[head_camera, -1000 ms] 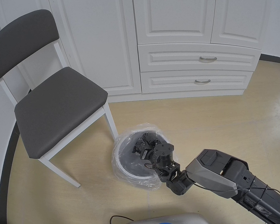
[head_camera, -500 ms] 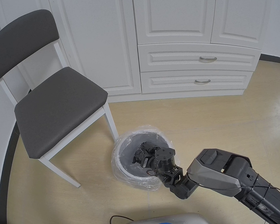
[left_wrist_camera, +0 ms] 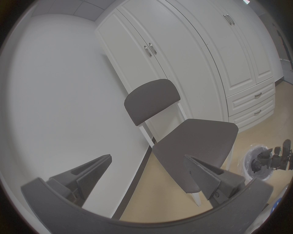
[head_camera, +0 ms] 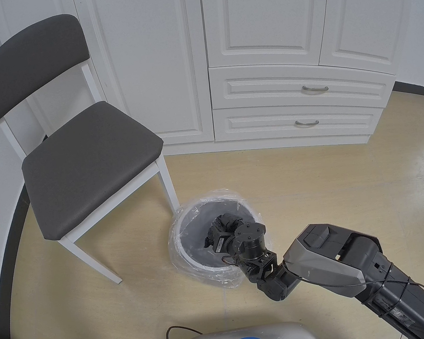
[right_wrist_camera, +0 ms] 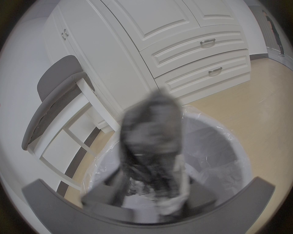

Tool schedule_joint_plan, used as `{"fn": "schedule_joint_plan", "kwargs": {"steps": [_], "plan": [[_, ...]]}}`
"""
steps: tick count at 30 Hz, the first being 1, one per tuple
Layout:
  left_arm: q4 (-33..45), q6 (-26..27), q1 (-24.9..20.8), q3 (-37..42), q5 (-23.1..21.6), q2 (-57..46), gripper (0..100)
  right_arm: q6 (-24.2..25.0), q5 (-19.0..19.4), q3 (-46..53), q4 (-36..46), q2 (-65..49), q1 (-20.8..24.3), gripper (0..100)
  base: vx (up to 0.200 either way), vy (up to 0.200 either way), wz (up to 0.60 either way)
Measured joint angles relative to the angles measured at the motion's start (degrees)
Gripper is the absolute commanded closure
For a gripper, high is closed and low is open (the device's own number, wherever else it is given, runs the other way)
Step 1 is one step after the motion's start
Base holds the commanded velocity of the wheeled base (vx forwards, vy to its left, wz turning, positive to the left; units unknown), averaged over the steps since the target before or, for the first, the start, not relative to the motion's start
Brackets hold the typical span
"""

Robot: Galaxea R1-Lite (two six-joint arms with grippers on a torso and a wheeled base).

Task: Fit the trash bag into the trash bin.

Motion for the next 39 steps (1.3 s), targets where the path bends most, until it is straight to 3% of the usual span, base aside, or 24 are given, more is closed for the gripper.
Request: {"fn": "schedule_joint_plan", "kwargs": {"steps": [29, 35, 39], "plan": [[0.0, -0.01, 0.0, 0.09, 0.0, 0.0, 0, -0.52, -0.12, 3.8, -1.49, -3.94, 0.11, 0, 0.0, 0.0, 0.0], [0.02, -0.09, 0.0, 0.11, -0.02, 0.0, 0, -1.13, 0.07, 3.39, -0.85, -6.95, -2.39, 0, 0.0, 0.0, 0.0], [0.0, -0.06, 0.0, 0.11, 0.0, 0.01, 0, -3.45, 0.13, 0.83, 3.74, -7.49, -5.51, 0, 0.0, 0.0, 0.0]]}}
